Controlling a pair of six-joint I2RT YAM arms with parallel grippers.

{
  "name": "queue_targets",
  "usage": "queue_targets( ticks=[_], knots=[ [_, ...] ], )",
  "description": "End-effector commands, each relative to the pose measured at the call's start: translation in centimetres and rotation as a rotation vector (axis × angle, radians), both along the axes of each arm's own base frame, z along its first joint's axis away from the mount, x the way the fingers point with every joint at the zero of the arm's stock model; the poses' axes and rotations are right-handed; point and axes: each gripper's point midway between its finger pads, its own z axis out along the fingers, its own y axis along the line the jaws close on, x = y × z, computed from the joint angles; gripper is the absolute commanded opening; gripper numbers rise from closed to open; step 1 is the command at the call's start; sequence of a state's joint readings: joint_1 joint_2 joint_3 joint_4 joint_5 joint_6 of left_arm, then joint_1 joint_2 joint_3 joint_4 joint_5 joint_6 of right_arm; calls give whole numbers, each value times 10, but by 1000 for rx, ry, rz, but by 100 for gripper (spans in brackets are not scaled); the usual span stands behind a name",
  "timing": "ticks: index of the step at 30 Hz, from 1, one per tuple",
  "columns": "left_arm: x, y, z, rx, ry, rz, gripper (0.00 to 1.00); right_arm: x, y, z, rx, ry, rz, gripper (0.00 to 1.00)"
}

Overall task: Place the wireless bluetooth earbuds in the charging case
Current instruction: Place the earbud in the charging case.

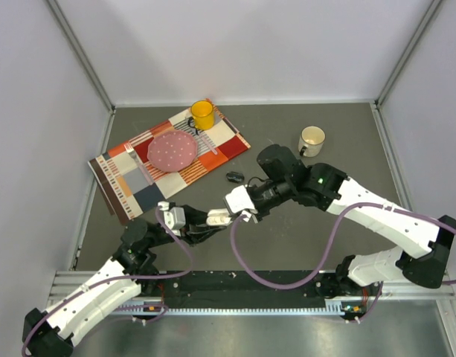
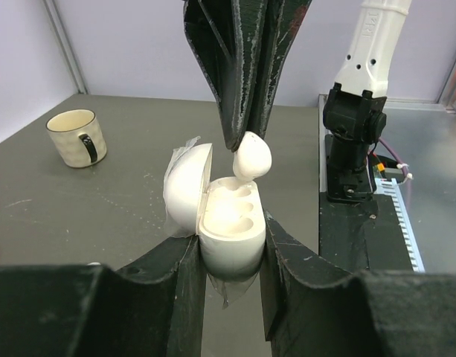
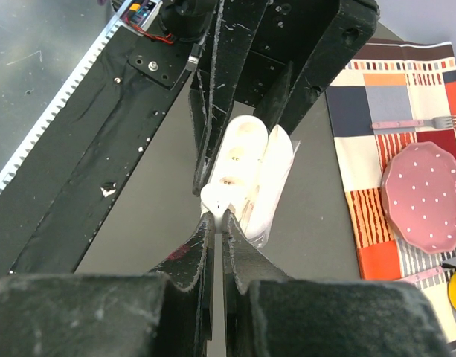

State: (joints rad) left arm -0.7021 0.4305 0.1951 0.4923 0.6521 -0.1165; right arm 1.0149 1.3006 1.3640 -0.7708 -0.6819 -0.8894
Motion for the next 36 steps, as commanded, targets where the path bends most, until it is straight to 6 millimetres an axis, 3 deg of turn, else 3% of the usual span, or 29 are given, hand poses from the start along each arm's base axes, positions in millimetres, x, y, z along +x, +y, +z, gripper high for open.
queue_targets(
  ticks=[1,33,36],
  knots=[
    [-6,1,34,-53,-101,-18,0,2,11,20,51,-43,7,0],
    [0,5,46,-75,-128,31,0,11,21,-5,-72,16,-144,0],
    [1,5,46,-76,-127,35,0,18,22,-7,-88,4,-189,13]
  ],
)
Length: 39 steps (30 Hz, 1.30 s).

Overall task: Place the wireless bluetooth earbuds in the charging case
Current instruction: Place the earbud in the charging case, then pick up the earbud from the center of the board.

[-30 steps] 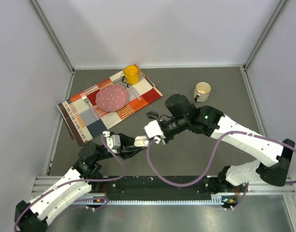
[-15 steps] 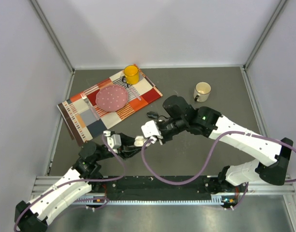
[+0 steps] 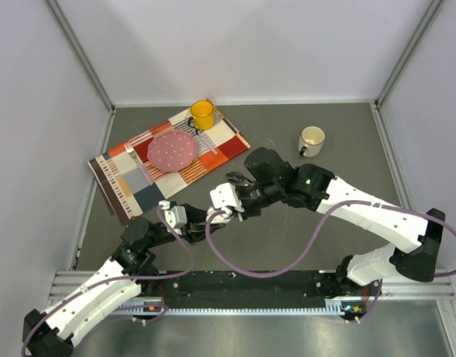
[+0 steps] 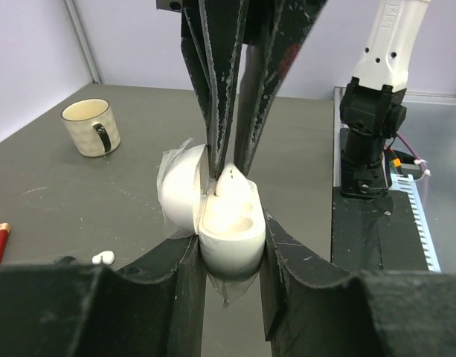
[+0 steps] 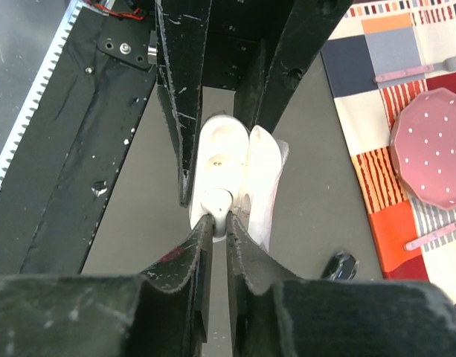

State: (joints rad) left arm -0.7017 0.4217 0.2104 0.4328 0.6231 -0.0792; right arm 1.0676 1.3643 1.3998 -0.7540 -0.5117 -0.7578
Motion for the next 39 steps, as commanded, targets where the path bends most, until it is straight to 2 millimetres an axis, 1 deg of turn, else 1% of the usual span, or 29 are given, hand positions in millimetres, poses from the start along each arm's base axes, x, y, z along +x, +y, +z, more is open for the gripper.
queue_targets(
  ticks=[1,3,5,10,11,14,15,17,20,21,22,24,25,26,27,28,29,30,31,32,33,34,35,36,37,38,39],
  knots=[
    [-5,3,48,-99,-123,-2,0,4,8,7,-2,-24,-42,20],
    [-4,4,48,-100,-121,2,0,3,8,9,4,-48,-28,28],
    [-3,4,47,-101,-118,9,0,1,6,12,18,-64,-18,32],
    [-1,4,43,-98,-103,20,0,0,5,21,58,-79,-15,35],
    [-1,5,43,-99,-104,21,0,-1,5,27,79,-88,-12,35],
    [0,5,41,-98,-97,25,0,-1,3,31,102,-97,-18,37],
    [0,5,40,-96,-93,25,0,-1,2,37,127,-109,-23,38],
    [0,5,39,-97,-92,28,0,-2,0,37,136,-114,-25,40],
    [0,5,39,-97,-88,30,0,-1,-3,44,172,-136,-40,42],
    [0,6,38,-97,-84,34,0,-1,-4,42,174,-138,-43,42],
    [1,6,38,-96,-83,34,0,-1,-5,50,199,-152,-46,43],
    [1,6,38,-100,-83,39,0,0,-6,49,209,-154,-59,43],
    [1,6,39,-101,-84,38,0,0,-7,57,238,-171,-63,44],
    [1,7,39,-101,-84,41,0,0,-7,59,251,-173,-66,44],
    [2,7,39,-101,-82,44,0,1,-9,57,253,-176,-77,45],
    [2,7,39,-102,-84,49,0,3,-9,66,293,-197,-87,46],
    [2,7,38,-102,-83,49,0,4,-9,69,310,-199,-98,48],
    [2,7,38,-101,-81,50,0,5,-11,66,314,-207,-111,49],
    [3,8,38,-102,-81,53,0,6,-11,69,332,-213,-121,50],
    [3,8,38,-102,-79,54,0,7,-13,83,390,-224,-142,53],
    [3,8,38,-101,-78,54,0,13,-15,80,399,-232,-182,54],
    [3,8,38,-102,-76,57,0,17,-17,86,430,-241,-216,58],
    [4,8,37,-100,-72,60,0,21,-19,108,522,-254,-261,61],
    [4,8,37,-100,-72,60,0,34,-26,107,542,-269,-354,63],
    [3,9,38,-102,-73,59,0,42,-30,114,583,-276,-416,70],
    [4,9,37,-103,-71,64,0,50,-35,121,632,-267,-482,72],
    [3,9,38,-103,-72,62,0,63,-47,135,710,-294,-577,74]
  ],
)
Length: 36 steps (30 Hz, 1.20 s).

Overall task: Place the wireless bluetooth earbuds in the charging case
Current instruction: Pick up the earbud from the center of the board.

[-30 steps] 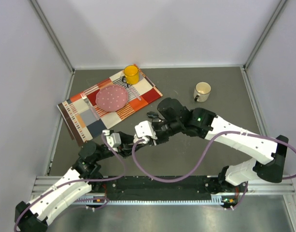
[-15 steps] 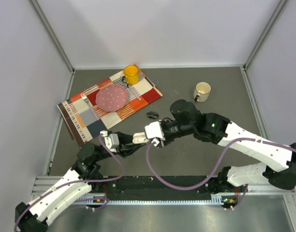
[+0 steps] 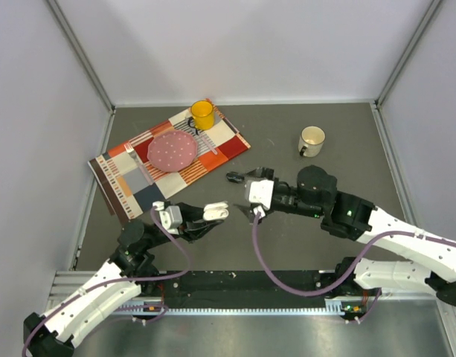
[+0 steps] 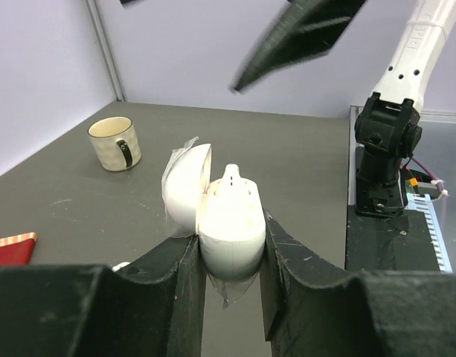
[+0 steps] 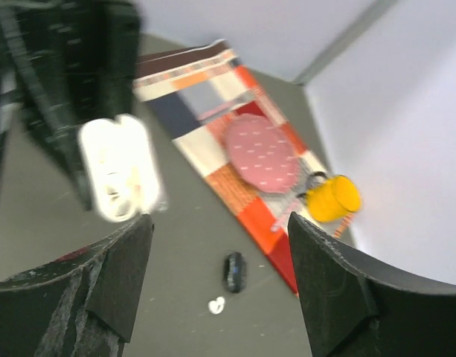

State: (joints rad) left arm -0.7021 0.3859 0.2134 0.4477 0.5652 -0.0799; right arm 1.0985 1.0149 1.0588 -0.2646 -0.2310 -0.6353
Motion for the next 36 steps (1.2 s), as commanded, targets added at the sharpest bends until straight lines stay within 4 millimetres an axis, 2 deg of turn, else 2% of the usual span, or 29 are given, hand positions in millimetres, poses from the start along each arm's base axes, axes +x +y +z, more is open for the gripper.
queue_targets(
  ticks=[1,2,3,4,5,6,8,9,10,12,13,14,16,17,19,20,21,24,33,36],
  knots=[
    [-2,4,23,-58,-44,11,0,43,-27,78,380,-53,-305,75],
    [-1,5,23,-60,-41,22,0,46,-31,82,426,-8,-332,78],
    [-1,5,24,-63,-45,23,0,62,-46,91,487,15,-423,80],
    [-1,6,26,-66,-48,26,0,69,-53,92,515,53,-463,81],
    [-1,6,26,-69,-47,29,0,75,-58,92,568,152,-500,81],
    [0,7,27,-72,-49,33,0,95,-77,90,589,198,-598,83],
    [-1,7,28,-73,-50,33,0,113,-91,80,651,337,-688,87],
    [-1,7,28,-72,-50,32,0,122,-98,73,658,380,-729,87],
    [-1,7,27,-68,-46,32,0,141,-114,50,623,433,-827,87],
    [-1,8,27,-69,-44,34,0,152,-119,33,648,594,-879,86],
    [-1,8,26,-68,-41,36,0,169,-133,7,617,676,-963,85],
    [-1,8,26,-68,-41,37,0,166,-122,-3,621,809,-908,84],
    [-1,9,27,-72,-42,40,0,179,-131,-25,633,952,-921,82],
    [-1,9,26,-69,-39,40,0,179,-121,-44,628,1090,-885,82],
    [-1,9,26,-69,-39,40,0,182,-117,-62,623,1213,-871,79],
    [-1,9,27,-71,-39,43,0,186,-114,-81,604,1312,-870,79],
    [-1,9,27,-70,-38,41,0,186,-111,-89,591,1353,-874,78],
    [-1,10,27,-68,-37,46,0,190,-103,-114,549,1447,-882,77],
    [0,10,27,-65,-30,49,0,203,-95,-173,478,1574,-951,73],
    [1,9,26,-61,-24,52,0,205,-93,-184,453,1585,-958,70]
  ],
)
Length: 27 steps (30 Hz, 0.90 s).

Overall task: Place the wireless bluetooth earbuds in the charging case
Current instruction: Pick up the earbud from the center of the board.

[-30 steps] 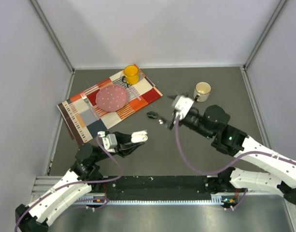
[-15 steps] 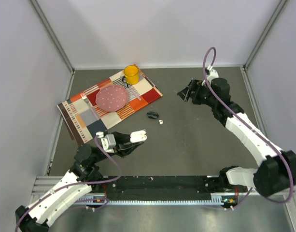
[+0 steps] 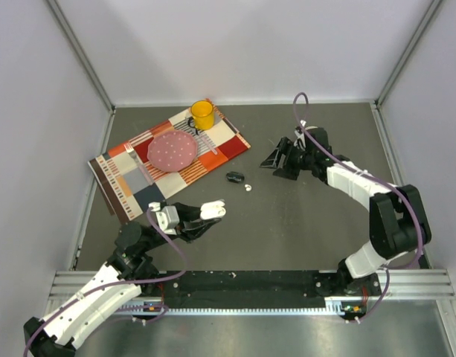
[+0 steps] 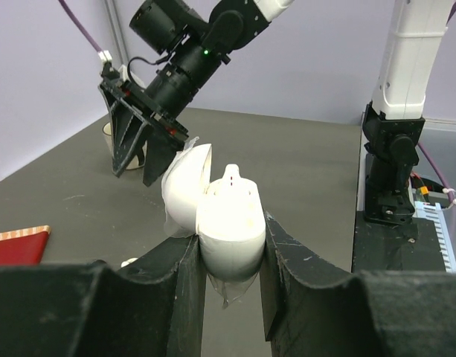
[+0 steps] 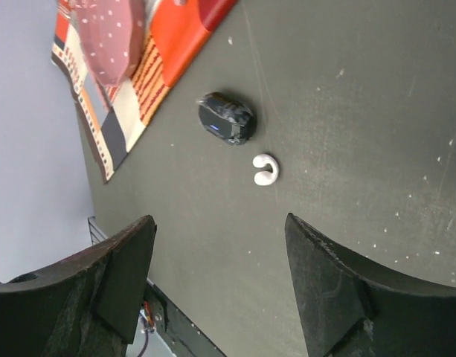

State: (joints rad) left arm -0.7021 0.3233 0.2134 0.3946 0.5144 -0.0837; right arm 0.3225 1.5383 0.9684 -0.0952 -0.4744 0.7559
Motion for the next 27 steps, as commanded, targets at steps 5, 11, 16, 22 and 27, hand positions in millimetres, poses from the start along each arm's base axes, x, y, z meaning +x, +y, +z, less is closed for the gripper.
queue_targets(
  ticks=[5,11,16,22,27],
  knots=[
    [-1,3,19,-40,-20,11,0,6,11,-28,-43,38,45,63],
    [1,3,18,-36,-12,21,0,2,22,-52,-164,44,93,58],
    [2,4,18,-34,-9,26,0,6,26,-64,-213,46,79,51],
    [1,5,18,-31,-3,29,0,8,29,-73,-234,52,76,47],
    [2,6,16,-38,-6,34,0,4,33,-71,-221,61,97,47]
  ],
)
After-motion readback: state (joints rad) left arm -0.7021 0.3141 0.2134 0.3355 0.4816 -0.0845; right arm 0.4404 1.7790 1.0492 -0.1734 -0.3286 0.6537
